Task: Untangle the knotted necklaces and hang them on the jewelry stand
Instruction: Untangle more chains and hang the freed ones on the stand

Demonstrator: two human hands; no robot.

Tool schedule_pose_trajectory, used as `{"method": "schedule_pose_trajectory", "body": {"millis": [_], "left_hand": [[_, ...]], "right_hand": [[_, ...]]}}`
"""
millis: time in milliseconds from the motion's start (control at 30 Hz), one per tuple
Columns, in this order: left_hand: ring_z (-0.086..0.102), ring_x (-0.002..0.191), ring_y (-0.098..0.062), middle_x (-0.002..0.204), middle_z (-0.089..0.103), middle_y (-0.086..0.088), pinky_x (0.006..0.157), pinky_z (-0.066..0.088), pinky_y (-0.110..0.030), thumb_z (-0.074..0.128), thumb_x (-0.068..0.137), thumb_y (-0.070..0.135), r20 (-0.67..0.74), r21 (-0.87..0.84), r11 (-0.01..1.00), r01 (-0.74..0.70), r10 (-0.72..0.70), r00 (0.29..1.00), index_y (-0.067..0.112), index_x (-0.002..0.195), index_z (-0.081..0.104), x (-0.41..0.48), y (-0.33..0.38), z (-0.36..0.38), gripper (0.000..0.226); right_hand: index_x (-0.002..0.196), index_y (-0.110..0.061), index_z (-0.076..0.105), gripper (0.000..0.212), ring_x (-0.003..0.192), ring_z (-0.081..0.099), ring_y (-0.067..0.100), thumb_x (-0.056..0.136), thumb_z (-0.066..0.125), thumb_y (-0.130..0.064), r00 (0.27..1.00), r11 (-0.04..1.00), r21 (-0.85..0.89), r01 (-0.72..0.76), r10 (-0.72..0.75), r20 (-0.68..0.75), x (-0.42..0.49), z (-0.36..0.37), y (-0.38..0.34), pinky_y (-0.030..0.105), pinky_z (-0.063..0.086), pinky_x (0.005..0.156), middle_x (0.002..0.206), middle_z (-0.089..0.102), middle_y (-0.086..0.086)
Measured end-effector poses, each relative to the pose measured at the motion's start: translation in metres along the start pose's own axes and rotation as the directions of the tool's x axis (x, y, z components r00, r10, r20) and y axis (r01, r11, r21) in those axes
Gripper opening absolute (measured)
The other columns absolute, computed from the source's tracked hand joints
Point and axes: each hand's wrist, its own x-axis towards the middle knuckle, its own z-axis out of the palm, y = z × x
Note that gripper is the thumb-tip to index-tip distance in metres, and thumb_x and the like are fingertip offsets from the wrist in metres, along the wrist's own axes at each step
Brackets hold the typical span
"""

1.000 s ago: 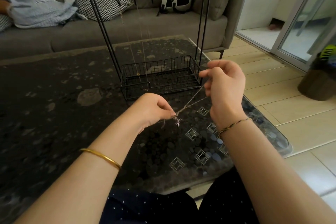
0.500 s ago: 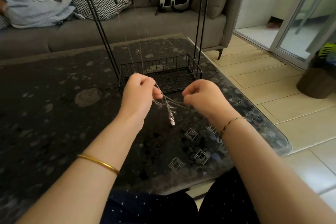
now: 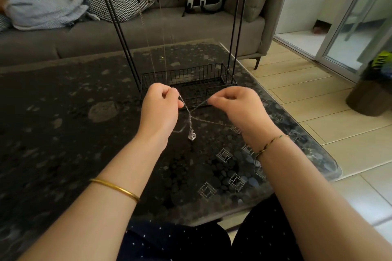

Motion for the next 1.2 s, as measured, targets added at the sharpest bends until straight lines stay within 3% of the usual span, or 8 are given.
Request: {"method": "schedule_pose_trajectory", "body": {"millis": [133,233,433,533,633,767,1000,1200], "left_hand": [[0.044,0.063,-0.009,0.077,0.053,0.003,0.059,0.037,-0.025,0.046,0.098,0.019,0.06,0.128,0.992,-0.005,-0.002,0.998,0.015,0.089,0.056,0.0,-0.003,-0.001,0.014],[0.045,0.062,-0.009,0.073,0.05,0.004,0.057,0.037,-0.025,0.049,0.098,0.02,0.102,0.189,0.982,-0.002,-0.017,0.995,0.015,0.092,0.06,-0.003,-0.003,0.0,0.012],[0.052,0.091,-0.005,0.081,0.061,0.011,0.087,0.049,-0.041,0.063,0.091,0.019,0.28,0.24,0.971,-0.007,-0.062,0.958,0.021,0.087,0.071,-0.011,-0.002,0.0,0.009],[0.054,0.087,-0.008,0.07,0.056,0.013,0.084,0.05,-0.04,0.067,0.089,0.018,0.3,0.248,0.969,-0.015,-0.062,0.952,0.021,0.087,0.073,-0.012,-0.001,0.0,0.007],[0.046,0.055,-0.005,0.069,0.055,0.011,0.074,0.045,-0.035,0.068,0.088,0.021,0.35,0.294,0.955,-0.039,-0.07,0.934,0.023,0.08,0.07,-0.012,-0.003,0.001,0.008],[0.043,0.061,-0.008,0.074,0.053,0.008,0.061,0.038,-0.026,0.059,0.093,0.02,0.301,0.329,0.943,-0.051,-0.054,0.952,0.02,0.083,0.064,-0.008,-0.008,0.004,0.012],[0.07,0.064,-0.016,0.086,0.066,-0.005,0.041,0.034,-0.018,0.037,0.1,0.014,0.162,0.188,0.982,0.026,-0.057,0.985,0.013,0.095,0.052,-0.005,-0.004,0.005,0.016],[0.07,0.057,-0.014,0.078,0.067,-0.004,0.035,0.03,-0.017,0.036,0.101,0.012,0.12,0.002,0.998,0.066,-0.065,0.991,0.008,0.1,0.05,-0.008,0.001,0.004,0.014]], "right_hand": [[0.084,-0.011,0.067,0.01,0.051,0.042,0.008,0.088,0.059,-0.016,0.994,0.981,0.189,0.047,-0.028,-0.102,0.0,-0.003,-0.005,0.021,0.039,0.048,0.065,0.053,-0.001],[0.083,-0.01,0.064,0.01,0.053,0.048,0.008,0.089,0.056,-0.012,0.994,0.93,0.364,0.049,-0.009,-0.111,-0.001,-0.004,-0.009,0.02,0.044,0.048,0.07,0.057,0.0],[0.083,-0.011,0.06,0.012,0.061,0.054,0.013,0.092,0.052,-0.011,0.998,0.814,0.579,0.042,-0.003,-0.069,-0.003,-0.007,-0.012,0.024,0.05,0.057,0.079,0.065,0.005],[0.081,-0.013,0.06,0.014,0.059,0.056,0.012,0.093,0.053,-0.012,0.998,0.753,0.657,0.03,0.013,-0.059,-0.003,-0.008,-0.011,0.023,0.049,0.056,0.075,0.067,0.004],[0.084,-0.013,0.061,0.01,0.058,0.056,0.012,0.092,0.055,-0.013,0.999,0.701,0.712,0.029,0.007,-0.048,-0.001,-0.009,-0.01,0.022,0.049,0.056,0.073,0.067,0.003],[0.085,-0.011,0.06,0.008,0.054,0.051,0.01,0.091,0.055,-0.011,0.998,0.68,0.733,0.031,0.025,-0.065,-0.002,-0.01,-0.01,0.021,0.046,0.054,0.067,0.06,0.002],[0.086,-0.008,0.055,0.007,0.041,0.032,0.008,0.091,0.05,-0.007,0.982,0.89,0.417,-0.182,0.186,0.033,0.002,-0.005,-0.002,0.019,0.027,0.037,0.058,0.041,-0.001],[0.09,-0.011,0.067,0.015,0.04,0.039,0.003,0.089,0.058,-0.023,0.992,0.997,-0.034,-0.075,0.078,0.101,0.0,0.003,0.0,0.017,0.029,0.039,0.052,0.046,-0.008]]}}
